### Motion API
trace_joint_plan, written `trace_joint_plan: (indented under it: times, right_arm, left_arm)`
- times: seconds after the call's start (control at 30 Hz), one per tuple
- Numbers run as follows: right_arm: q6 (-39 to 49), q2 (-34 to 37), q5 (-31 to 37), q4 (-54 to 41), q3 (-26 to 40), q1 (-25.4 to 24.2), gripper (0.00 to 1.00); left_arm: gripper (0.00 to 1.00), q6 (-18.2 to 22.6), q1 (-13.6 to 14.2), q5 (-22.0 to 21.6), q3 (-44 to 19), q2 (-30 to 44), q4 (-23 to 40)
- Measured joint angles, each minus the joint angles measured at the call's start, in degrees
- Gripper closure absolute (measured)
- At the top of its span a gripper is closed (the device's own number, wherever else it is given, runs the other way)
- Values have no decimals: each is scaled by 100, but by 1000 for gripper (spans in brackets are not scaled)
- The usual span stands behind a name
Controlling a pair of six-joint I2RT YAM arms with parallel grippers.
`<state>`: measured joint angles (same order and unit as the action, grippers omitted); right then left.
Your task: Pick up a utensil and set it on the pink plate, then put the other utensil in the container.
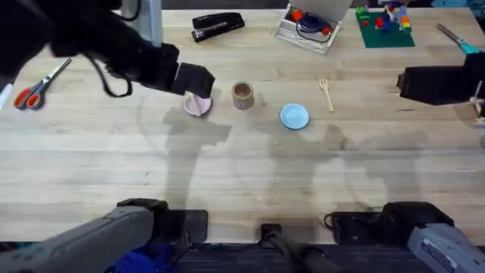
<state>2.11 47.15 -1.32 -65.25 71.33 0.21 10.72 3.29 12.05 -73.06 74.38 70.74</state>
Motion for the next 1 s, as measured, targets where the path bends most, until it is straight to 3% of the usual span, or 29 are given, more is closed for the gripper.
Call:
trace_joint_plan:
  times: [0.33, 0.43, 0.7, 1.0]
  right_arm:
    - [0, -2, 0, 2, 0, 0, 5]
    - [0, 1, 0, 7, 0, 0, 5]
    - [0, 1, 0, 2, 0, 0, 5]
    - [0, -2, 0, 2, 0, 0, 6]
  left_arm:
    - [6, 3, 0, -87, 0, -615, 361]
    - [6, 347, -5, 25, 0, -614, 350]
    - [6, 2190, -337, 1266, 0, -613, 622]
    - [2, 4376, -1356, 2585, 106, -619, 1258]
